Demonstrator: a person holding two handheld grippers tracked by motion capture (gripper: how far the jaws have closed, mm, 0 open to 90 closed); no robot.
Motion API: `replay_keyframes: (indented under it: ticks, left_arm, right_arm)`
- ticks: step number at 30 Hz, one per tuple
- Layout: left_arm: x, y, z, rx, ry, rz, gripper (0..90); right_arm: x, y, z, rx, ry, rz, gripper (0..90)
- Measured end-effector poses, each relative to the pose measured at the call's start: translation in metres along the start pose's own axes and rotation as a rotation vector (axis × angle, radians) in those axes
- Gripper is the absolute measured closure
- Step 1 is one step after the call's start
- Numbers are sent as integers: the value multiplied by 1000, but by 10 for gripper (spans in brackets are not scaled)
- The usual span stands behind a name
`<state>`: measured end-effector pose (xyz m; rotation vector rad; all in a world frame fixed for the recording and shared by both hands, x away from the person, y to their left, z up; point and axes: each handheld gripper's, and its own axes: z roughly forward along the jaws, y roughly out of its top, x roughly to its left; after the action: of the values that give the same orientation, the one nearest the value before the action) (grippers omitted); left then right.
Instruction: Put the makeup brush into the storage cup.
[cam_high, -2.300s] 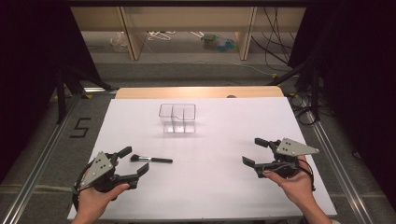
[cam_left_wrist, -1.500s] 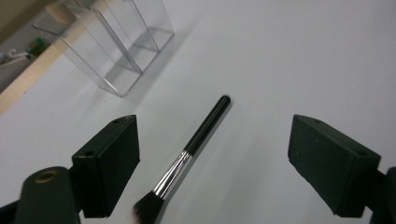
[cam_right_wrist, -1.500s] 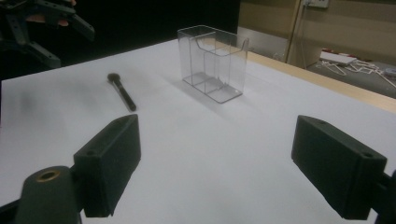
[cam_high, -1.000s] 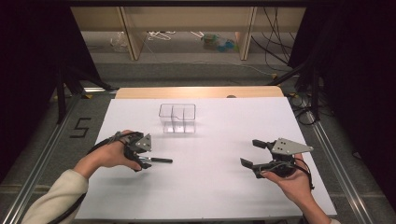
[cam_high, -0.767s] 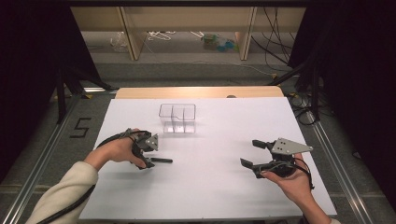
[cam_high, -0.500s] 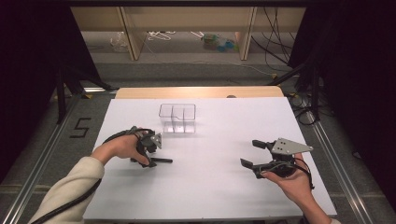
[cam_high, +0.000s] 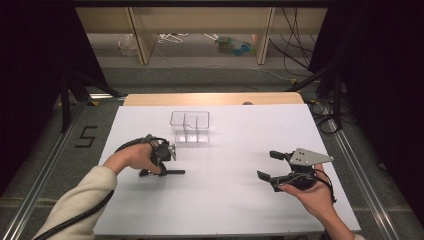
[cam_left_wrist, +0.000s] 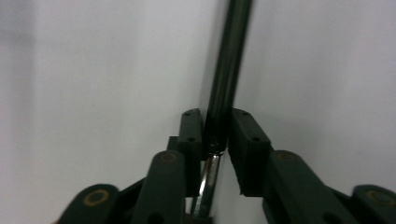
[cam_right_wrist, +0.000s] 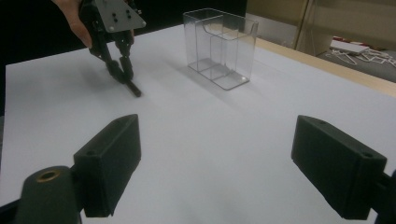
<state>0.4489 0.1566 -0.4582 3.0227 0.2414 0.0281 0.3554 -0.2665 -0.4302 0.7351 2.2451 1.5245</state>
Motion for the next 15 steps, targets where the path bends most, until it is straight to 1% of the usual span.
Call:
replay_keyframes:
  ticks: [1, 2, 3, 5, 6, 8, 9, 10, 12, 14, 15]
  left_arm:
    - [-2, 0, 0, -1, -2, -9, 780]
    - [-2, 0, 0, 2, -2, -8, 782]
    - [-2, 0, 0, 2, -2, -8, 783]
    - [-2, 0, 0, 3, 2, 5, 785]
    - [-3, 0, 0, 2, 2, 9, 785]
    - [-3, 0, -1, 5, -3, 11, 786]
    - [-4, -1, -1, -1, -5, 6, 786]
    - [-5, -1, -2, -5, -6, 9, 786]
    - [-6, -2, -3, -14, 0, 16, 786]
    - [-9, -3, -6, -23, -3, 2, 786]
    - [-9, -3, -8, -26, 10, 19, 786]
  right_arm:
    - [0, 0, 0, 0, 1, -1, 167]
    - [1, 1, -1, 21, -5, 0, 167]
    - [1, 1, -1, 21, -5, 0, 167]
    - [1, 0, -1, 22, -1, -4, 167]
    - [1, -1, 2, -8, 12, 0, 167]
    - [1, 0, 2, 14, 15, -5, 167]
    - [1, 0, 2, 17, 15, -8, 167]
    - [2, 0, 3, 13, 21, -7, 167]
    - [2, -1, 4, 5, 13, -14, 167]
    - [2, -1, 3, 19, 21, -22, 167]
    - [2, -1, 3, 21, 26, -20, 168]
